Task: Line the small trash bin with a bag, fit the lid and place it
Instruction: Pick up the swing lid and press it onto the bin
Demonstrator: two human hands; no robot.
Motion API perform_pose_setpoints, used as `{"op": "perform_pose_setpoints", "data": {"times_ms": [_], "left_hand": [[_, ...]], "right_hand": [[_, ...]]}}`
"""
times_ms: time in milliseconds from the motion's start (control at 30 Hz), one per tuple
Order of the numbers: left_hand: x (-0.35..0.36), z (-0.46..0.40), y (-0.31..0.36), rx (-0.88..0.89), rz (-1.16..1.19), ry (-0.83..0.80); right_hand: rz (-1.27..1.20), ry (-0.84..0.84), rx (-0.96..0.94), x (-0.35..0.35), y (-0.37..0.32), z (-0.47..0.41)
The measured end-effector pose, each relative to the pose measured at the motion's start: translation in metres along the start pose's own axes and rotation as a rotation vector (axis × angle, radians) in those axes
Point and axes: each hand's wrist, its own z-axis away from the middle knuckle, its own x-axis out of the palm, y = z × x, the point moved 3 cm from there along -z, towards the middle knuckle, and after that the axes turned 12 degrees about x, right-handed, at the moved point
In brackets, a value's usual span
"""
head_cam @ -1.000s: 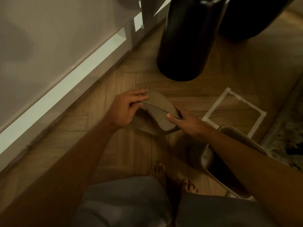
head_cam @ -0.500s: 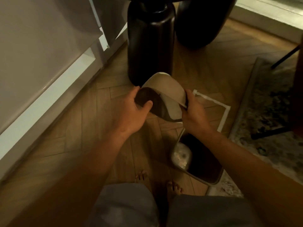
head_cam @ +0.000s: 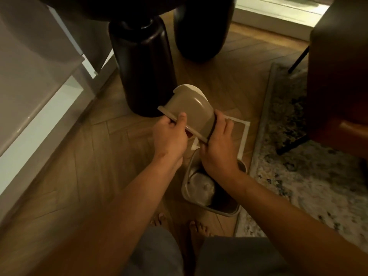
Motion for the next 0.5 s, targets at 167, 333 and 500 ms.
{"op": "perform_pose_setpoints", "data": {"times_ms": [167,333,500], "left_hand": [[0.015,-0.005,-0.003,-0.049,-0.064,-0.033],[0.017,-0.013,-0.001,-0.053,-0.154,-0.059],[0.025,-0.021,0.000,-0.034,-0.141,-0.089]], "right_hand": [[-0.017,-0.056,0.030,-0.016,0.009,0.008],[-0.114,-0.145,0.167,-0.045,0.029,-0.002],[-0.414,-0.159,0.468,-0.067,0.070,-0.023]]}}
